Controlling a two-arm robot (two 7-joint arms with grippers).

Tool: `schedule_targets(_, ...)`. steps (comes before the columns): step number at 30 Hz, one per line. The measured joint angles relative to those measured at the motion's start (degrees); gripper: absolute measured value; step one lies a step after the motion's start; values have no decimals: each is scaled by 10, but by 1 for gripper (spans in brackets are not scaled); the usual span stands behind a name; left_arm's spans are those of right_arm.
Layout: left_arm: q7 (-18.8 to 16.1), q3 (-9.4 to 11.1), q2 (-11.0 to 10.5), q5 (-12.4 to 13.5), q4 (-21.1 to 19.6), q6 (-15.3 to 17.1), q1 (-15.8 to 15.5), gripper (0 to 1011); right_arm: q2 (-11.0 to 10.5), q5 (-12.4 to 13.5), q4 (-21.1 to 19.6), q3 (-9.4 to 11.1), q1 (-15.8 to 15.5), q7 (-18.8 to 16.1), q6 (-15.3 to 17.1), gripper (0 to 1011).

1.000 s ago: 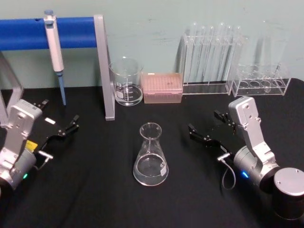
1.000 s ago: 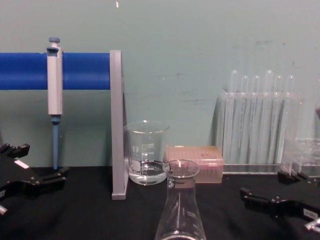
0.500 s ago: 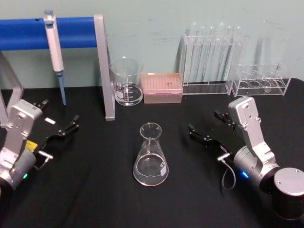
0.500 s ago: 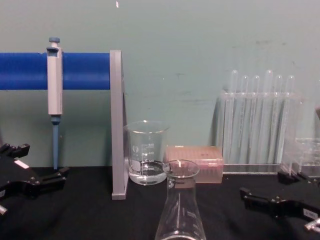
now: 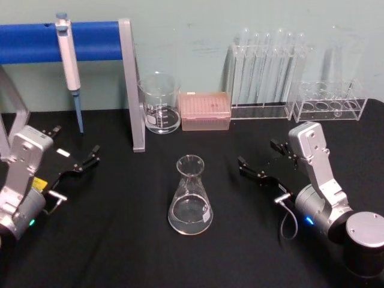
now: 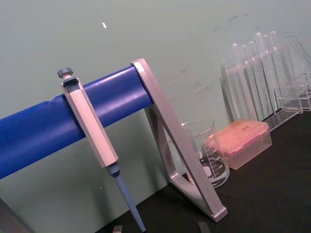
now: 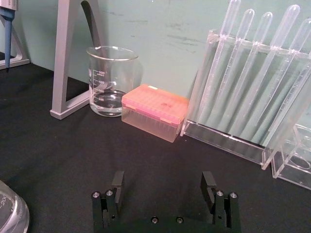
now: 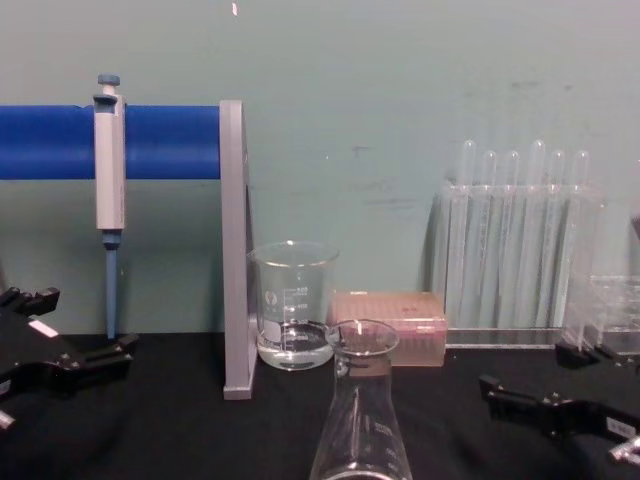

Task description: Grasp the erlenmeyer flask with one hand, shake it three times, then place it back.

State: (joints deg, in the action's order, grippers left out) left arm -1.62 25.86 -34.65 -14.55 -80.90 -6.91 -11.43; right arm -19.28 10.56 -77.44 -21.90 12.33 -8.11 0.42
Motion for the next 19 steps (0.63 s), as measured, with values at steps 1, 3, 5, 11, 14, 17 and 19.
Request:
schedule_targets(1,0,0,0,0,0,0,0,1001,0,0,0,0,0,0,0,1003)
schedule_targets(3,0,0,0,0,0,0,0,1001,0,0,0,0,0,0,0,1003)
schedule_targets(5,0,0,0,0,0,0,0,1001,0,0,0,0,0,0,0,1003)
schedule_targets(11,0,0,0,0,0,0,0,1001,0,0,0,0,0,0,0,1003)
schedule_targets(14,0,0,0,0,0,0,0,1001,0,0,0,0,0,0,0,1003)
schedule_targets(17,0,0,0,0,0,0,0,1001,0,0,0,0,0,0,0,1003)
schedule_targets(19,0,0,0,0,0,0,0,1001,0,0,0,0,0,0,0,1003)
